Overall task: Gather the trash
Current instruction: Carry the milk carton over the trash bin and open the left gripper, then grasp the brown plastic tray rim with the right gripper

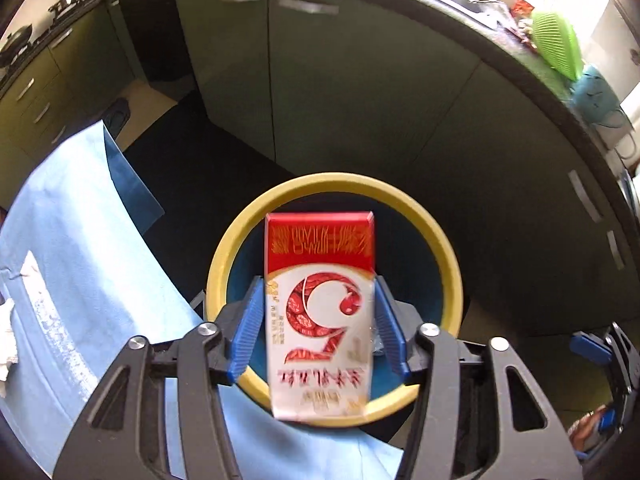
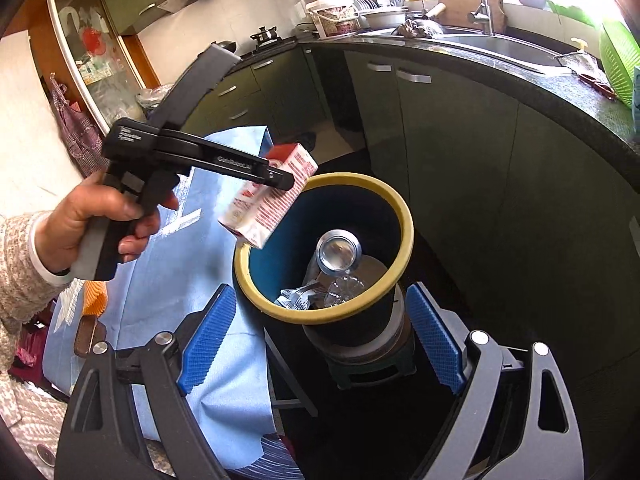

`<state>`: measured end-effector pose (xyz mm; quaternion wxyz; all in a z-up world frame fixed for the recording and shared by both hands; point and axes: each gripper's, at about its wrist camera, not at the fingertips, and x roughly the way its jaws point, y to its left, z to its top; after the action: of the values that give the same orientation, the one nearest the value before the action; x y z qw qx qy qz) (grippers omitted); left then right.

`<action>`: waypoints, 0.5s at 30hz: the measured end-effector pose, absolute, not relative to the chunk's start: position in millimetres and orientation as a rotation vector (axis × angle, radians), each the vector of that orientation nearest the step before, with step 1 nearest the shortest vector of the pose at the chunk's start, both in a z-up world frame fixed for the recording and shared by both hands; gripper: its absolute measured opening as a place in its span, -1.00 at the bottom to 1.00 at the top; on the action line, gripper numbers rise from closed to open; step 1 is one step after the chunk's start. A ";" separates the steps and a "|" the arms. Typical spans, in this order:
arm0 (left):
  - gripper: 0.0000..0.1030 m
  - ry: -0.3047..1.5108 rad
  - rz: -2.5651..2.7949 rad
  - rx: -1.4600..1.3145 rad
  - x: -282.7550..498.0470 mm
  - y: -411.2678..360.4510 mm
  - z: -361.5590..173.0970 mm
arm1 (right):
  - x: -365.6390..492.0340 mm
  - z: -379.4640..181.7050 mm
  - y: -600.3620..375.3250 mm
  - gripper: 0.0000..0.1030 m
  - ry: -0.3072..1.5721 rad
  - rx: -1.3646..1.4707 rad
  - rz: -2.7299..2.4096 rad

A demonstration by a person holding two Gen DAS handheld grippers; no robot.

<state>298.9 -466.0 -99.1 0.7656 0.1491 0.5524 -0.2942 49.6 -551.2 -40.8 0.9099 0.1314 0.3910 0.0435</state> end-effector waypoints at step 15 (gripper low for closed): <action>0.58 0.914 -0.671 0.165 211.1 -325.2 37.9 | 57.9 -40.4 -499.7 0.67 0.824 0.212 0.206</action>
<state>211.1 -325.2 37.9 0.8404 0.0779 0.4323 -0.3174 57.9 -499.7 -40.4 0.9057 0.1026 0.3990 0.0995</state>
